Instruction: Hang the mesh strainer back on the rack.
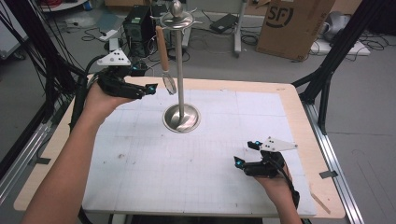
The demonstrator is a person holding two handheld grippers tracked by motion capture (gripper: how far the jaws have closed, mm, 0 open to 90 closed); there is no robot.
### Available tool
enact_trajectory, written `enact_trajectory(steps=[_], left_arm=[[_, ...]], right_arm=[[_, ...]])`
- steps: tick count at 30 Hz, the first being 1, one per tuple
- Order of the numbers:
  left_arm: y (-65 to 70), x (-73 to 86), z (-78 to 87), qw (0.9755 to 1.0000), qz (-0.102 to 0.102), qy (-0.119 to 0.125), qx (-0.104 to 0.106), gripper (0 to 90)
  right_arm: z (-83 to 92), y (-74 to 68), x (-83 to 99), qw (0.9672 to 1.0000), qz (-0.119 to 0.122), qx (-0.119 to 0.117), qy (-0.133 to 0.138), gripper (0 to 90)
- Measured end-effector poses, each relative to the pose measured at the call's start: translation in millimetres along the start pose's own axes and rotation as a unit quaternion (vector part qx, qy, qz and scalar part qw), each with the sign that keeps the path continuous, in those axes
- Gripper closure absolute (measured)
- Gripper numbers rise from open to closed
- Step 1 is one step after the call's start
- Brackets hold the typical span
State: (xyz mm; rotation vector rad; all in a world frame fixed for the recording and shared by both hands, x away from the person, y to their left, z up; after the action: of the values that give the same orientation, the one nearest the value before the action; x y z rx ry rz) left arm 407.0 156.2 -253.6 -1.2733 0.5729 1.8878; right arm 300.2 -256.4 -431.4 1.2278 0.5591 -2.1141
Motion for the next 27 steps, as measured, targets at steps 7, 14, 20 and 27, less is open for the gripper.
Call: enact_trajectory(steps=[7,14,20,27], left_arm=[[12.1,9.0,2.1,0.9997,-0.001,0.014,0.022,26.9],[22.1,25.6,2.5,0.9988,0.004,0.019,0.044,25.1],[27.3,45.6,1.5,0.9979,0.011,0.014,0.062,21.9],[32.4,66.2,-1.9,0.9973,0.025,0.013,0.068,21.1]], right_arm=[[-0.2,-1.0,-0.5,1.0000,0.002,-0.002,0.002,17.0],[1.0,-0.2,-0.4,1.0000,-0.001,0.001,0.002,16.9],[3.0,1.3,-0.3,1.0000,-0.002,0.003,0.004,16.9],[2.0,0.5,-0.2,1.0000,0.002,0.001,0.002,17.0]])
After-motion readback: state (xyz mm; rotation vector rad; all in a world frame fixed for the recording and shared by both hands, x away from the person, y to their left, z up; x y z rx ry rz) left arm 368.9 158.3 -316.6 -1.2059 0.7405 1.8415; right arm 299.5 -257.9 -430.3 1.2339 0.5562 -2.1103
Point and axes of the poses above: each handheld gripper's, and its own axes: z roughly backward along the jaws, x roughly out of its underside, y roughly to its right, the point moved 3 cm from there along -z, roughly forward along the jaws, and after that the axes turned 2 degrees about x, right-handed, at the moved point
